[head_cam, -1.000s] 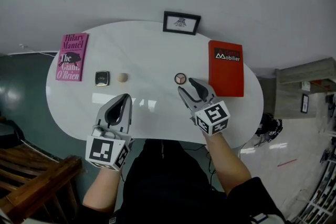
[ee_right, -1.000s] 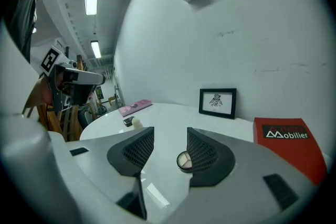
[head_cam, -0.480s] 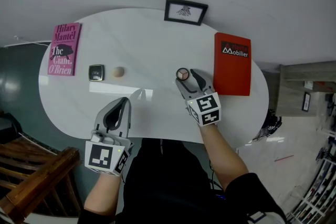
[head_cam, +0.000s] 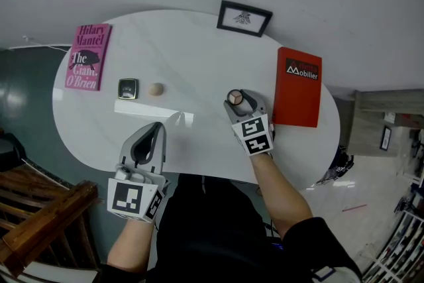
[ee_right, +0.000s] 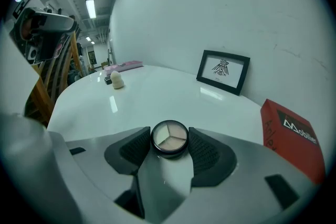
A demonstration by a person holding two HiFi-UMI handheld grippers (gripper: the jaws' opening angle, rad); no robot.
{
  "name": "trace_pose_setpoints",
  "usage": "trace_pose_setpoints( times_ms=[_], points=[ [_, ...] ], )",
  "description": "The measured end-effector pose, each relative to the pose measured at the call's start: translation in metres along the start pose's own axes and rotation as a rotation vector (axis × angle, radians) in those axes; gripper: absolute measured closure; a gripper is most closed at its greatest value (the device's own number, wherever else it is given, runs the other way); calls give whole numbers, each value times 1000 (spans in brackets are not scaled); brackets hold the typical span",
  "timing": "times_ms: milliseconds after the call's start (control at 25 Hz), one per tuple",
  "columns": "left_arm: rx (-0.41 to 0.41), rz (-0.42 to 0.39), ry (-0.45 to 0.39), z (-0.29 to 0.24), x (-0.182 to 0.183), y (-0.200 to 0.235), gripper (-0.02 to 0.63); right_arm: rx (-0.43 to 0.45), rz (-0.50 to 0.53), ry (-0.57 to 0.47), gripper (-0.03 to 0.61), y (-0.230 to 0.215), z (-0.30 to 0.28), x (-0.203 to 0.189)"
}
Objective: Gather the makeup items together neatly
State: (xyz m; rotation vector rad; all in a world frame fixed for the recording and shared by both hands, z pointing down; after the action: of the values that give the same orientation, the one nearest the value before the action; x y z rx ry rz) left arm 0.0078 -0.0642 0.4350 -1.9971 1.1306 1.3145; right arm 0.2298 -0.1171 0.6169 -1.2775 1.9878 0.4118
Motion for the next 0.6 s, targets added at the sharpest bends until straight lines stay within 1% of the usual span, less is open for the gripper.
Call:
trace_pose_setpoints(
  times_ms=[160, 320, 600],
  points=[
    [8, 2, -6, 5, 3, 2, 595, 9, 22, 19, 353, 1, -2, 0],
    [6, -6, -28, 10, 11, -1, 595, 34, -4, 23, 353, 1, 4, 2],
    [1, -44, -84, 21, 31, -7, 595, 46, -30, -69, 353, 1, 43, 28]
  ],
)
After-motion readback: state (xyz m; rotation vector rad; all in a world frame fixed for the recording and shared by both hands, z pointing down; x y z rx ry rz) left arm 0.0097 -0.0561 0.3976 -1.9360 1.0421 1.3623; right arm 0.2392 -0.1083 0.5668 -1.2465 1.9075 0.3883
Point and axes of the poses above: the fingertips, and each gripper's own axes: z backward along the fingers, y to its left, x out of its top, the point moved 5 cm from there along z, backward along the fingers, and after that the axes turned 8 degrees about -z, right-handed, at the moved point
